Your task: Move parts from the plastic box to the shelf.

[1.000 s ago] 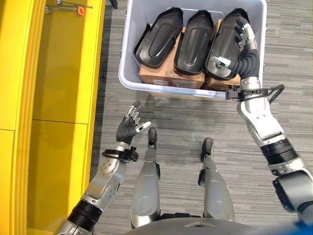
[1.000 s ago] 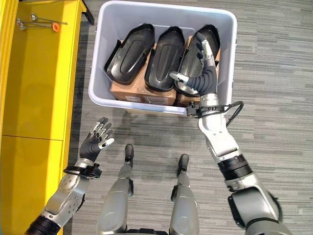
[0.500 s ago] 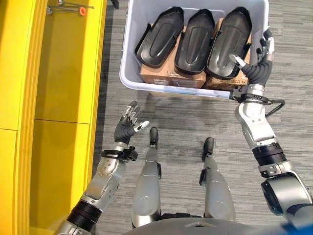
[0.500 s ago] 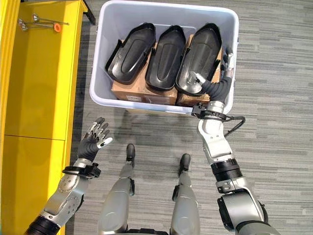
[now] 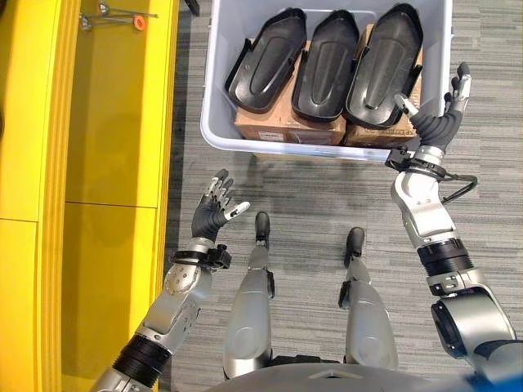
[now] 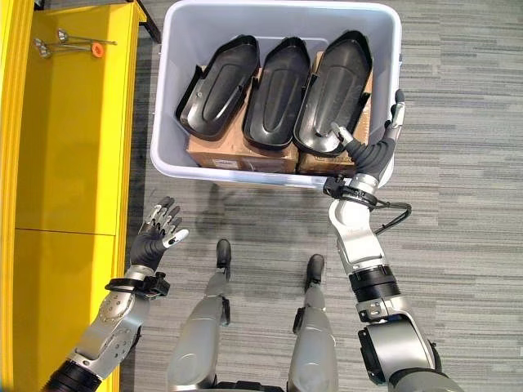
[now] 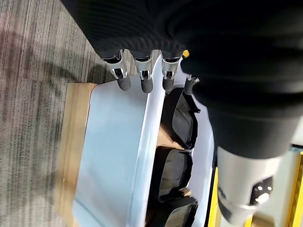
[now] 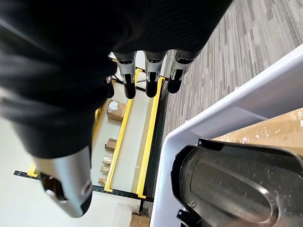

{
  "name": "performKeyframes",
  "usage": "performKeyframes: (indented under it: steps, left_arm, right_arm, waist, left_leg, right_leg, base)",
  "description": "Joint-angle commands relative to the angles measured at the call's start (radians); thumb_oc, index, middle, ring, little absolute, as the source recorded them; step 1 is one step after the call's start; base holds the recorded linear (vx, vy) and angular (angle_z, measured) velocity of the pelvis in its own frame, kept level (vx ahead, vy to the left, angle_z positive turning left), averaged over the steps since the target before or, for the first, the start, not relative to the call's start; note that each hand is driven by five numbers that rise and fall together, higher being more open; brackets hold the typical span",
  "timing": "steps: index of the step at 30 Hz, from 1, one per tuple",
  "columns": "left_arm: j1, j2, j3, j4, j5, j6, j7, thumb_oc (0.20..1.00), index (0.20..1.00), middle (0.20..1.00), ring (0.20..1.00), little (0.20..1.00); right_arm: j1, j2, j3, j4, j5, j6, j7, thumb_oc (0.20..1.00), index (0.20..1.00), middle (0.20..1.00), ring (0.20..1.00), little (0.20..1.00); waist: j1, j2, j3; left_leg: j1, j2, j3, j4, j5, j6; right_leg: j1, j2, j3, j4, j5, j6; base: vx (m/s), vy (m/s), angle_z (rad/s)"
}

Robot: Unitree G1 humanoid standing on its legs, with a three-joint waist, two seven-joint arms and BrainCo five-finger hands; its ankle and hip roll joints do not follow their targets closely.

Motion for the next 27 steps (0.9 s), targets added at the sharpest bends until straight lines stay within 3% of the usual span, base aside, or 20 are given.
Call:
performKeyframes:
  steps: [1,14,27]
  left_arm:
    - [0.009,0.019,-0.018,-0.086,0.036,-0.055,0.010,1.000,1.000,1.000,1.000,1.000]
    - [0.005,0.028,-0.036,-0.088,0.027,-0.060,0.023,1.000,1.000,1.000,1.000,1.000]
    - [-0.014,0.033,-0.053,-0.092,0.021,-0.062,0.019,1.000,1.000,1.000,1.000,1.000]
  right_arm:
    - [-0.060,-0.011,-0.059,0.014,0.001,-0.045,-0.027,1.000,1.000,1.000,1.000,1.000]
    - [-0.180,-0.030,-0.050,0.235,0.140,-0.064,-0.020,1.000,1.000,1.000,1.000,1.000]
    - [-0.273,-0.060,-0.003,0.393,0.186,-0.056,0.014,1.000,1.000,1.000,1.000,1.000]
  waist:
    - [0.007,-0.005,-0.018]
    - [0.018,0.008,-0.001]
    - [0.024,0.011,0.006]
  left_leg:
    - [0.061,0.030,0.008,0.094,-0.146,-0.028]
    - [0.042,0.027,0.009,0.101,-0.145,-0.027]
    - [0.035,0.029,0.008,0.101,-0.144,-0.027]
  right_leg:
    - [-0.150,-0.103,0.048,0.182,-0.015,0.055]
    - [-0.172,-0.101,0.053,0.197,-0.018,0.050]
    - [-0.185,-0.096,0.054,0.205,-0.018,0.048]
  base:
    - [0.00,0.000,0.00]
    - [0.00,0.000,-0.01]
    - [0.00,0.000,0.00]
